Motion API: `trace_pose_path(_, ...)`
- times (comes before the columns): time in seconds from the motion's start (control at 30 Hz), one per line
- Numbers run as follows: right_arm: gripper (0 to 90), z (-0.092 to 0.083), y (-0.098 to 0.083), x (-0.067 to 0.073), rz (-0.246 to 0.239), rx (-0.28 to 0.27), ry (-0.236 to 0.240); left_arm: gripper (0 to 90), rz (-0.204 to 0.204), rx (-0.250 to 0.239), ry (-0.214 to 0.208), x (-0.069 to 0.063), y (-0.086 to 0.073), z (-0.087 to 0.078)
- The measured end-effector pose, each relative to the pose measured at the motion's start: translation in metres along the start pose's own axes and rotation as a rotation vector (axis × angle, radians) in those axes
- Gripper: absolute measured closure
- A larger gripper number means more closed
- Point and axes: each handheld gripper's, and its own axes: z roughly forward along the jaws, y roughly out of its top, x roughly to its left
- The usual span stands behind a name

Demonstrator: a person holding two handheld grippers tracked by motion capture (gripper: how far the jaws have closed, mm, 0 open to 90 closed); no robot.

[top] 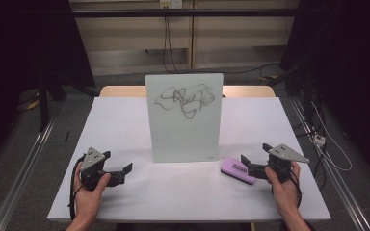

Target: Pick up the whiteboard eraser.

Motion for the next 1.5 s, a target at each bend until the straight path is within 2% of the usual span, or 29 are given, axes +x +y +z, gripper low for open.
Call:
trace_pose_path(0.33,4.4,0.001,0.002,0.001,-0.014,0.005,0.003,4.9,0.006,0.003,0.011,0.002,-0.001,0.000)
trace_pose_path(0.43,5.5,0.001,0.004,0.002,-0.020,-0.002,0.021,4.9,0.006,0.003,0.012,0.002,-0.001,0.000)
trace_pose_path(0.53,5.9,0.002,0.006,0.007,-0.018,0.014,0.044,4.9,0.014,-0.001,0.029,0.002,-0.001,-0.001)
trace_pose_path(0.67,7.6,0.003,0.008,0.009,-0.040,0.026,0.037,4.9,0.017,0.002,0.020,0.003,-0.001,0.001)
trace_pose_path(0.77,8.1,0.006,0.010,0.007,-0.012,0.056,0.028,4.9,0.017,0.004,0.014,0.003,-0.001,0.002)
trace_pose_path(0.87,9.4,0.007,0.011,0.008,-0.033,0.064,0.016,4.9,0.016,0.002,0.012,0.003,-0.001,0.002)
trace_pose_path(0.9,9.0,0.007,0.013,0.008,-0.022,0.062,0.019,4.9,0.016,0.003,0.009,0.002,-0.001,0.002)
trace_pose_path(0.97,9.0,0.007,0.016,0.011,-0.039,0.056,0.028,4.9,0.019,0.005,0.003,0.002,-0.001,0.003)
trace_pose_path(1.03,8.2,0.007,0.018,0.013,-0.033,0.061,0.042,4.9,0.025,0.006,0.001,0.000,-0.001,0.004)
trace_pose_path(1.07,5.4,0.008,0.023,0.015,-0.051,0.082,0.075,4.9,0.029,0.008,-0.004,0.000,-0.001,0.004)
trace_pose_path(1.17,7.0,0.011,0.028,0.017,-0.060,0.094,0.089,4.9,0.034,0.012,-0.011,-0.001,-0.001,0.004)
trace_pose_path(1.23,6.8,0.018,0.036,0.018,-0.087,0.141,0.098,4.9,0.037,0.014,-0.011,-0.001,-0.001,0.004)
trace_pose_path(1.3,6.7,0.021,0.039,0.018,-0.087,0.157,0.110,4.9,0.035,0.008,-0.010,0.000,-0.001,0.003)
trace_pose_path(1.33,6.9,0.025,0.045,0.018,-0.098,0.187,0.120,4.9,0.034,0.006,-0.008,0.000,0.000,0.003)
trace_pose_path(1.43,5.4,0.032,0.052,0.017,-0.107,0.203,0.139,4.9,0.032,0.006,-0.008,0.001,0.000,0.003)
trace_pose_path(1.5,5.6,0.039,0.055,0.016,-0.111,0.234,0.166,4.9,0.030,0.009,-0.010,0.002,-0.001,0.004)
